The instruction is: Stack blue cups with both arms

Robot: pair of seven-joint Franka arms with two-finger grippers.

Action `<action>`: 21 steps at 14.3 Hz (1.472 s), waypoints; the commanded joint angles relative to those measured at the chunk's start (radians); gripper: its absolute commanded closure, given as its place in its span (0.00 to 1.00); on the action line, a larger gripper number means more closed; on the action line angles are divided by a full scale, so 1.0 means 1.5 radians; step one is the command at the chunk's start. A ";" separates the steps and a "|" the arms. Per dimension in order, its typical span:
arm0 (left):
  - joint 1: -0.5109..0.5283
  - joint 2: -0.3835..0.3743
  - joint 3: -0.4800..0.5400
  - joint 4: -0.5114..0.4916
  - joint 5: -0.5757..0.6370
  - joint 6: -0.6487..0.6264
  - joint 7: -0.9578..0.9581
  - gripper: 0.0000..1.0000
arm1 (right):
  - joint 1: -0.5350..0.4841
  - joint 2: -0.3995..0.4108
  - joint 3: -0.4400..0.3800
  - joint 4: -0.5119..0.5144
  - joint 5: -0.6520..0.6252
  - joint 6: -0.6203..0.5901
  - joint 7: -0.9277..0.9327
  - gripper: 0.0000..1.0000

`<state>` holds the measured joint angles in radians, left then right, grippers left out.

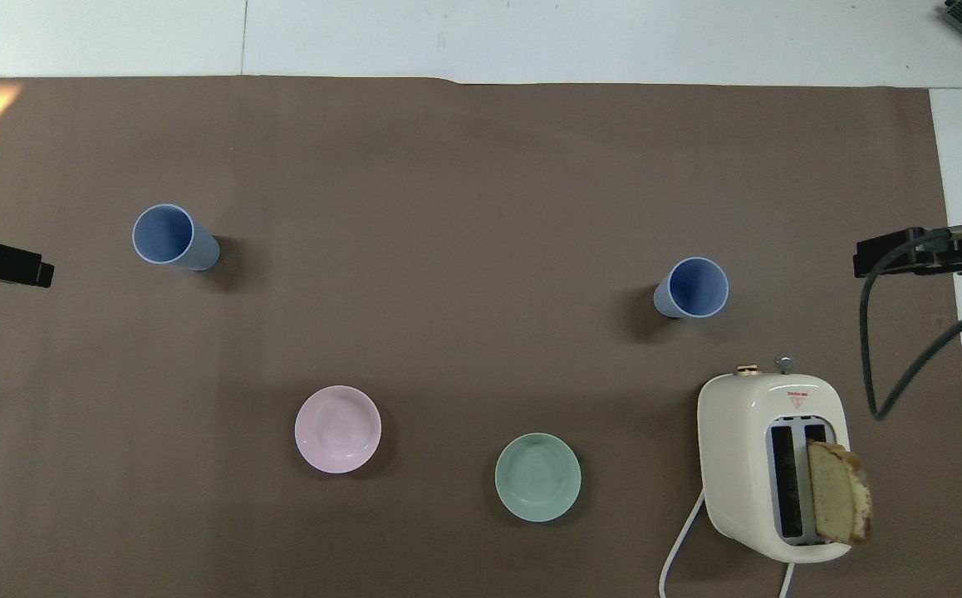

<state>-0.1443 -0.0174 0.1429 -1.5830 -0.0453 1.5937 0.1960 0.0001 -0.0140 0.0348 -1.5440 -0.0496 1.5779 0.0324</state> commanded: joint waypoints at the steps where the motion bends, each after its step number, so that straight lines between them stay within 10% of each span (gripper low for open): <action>1: -0.010 0.006 0.006 0.011 0.006 0.014 -0.008 0.00 | -0.005 -0.014 0.000 -0.016 0.013 0.006 -0.007 0.00; 8: -0.009 0.002 0.005 0.001 0.007 0.020 0.004 0.00 | -0.005 -0.013 0.000 -0.016 0.013 0.005 -0.007 0.00; 21: 0.031 0.113 0.006 -0.086 0.006 0.289 0.096 0.00 | -0.005 -0.013 0.000 -0.016 0.013 0.005 -0.008 0.00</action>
<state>-0.1066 0.1356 0.1574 -1.6993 -0.0453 1.9872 0.3260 0.0001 -0.0140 0.0348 -1.5441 -0.0496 1.5779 0.0324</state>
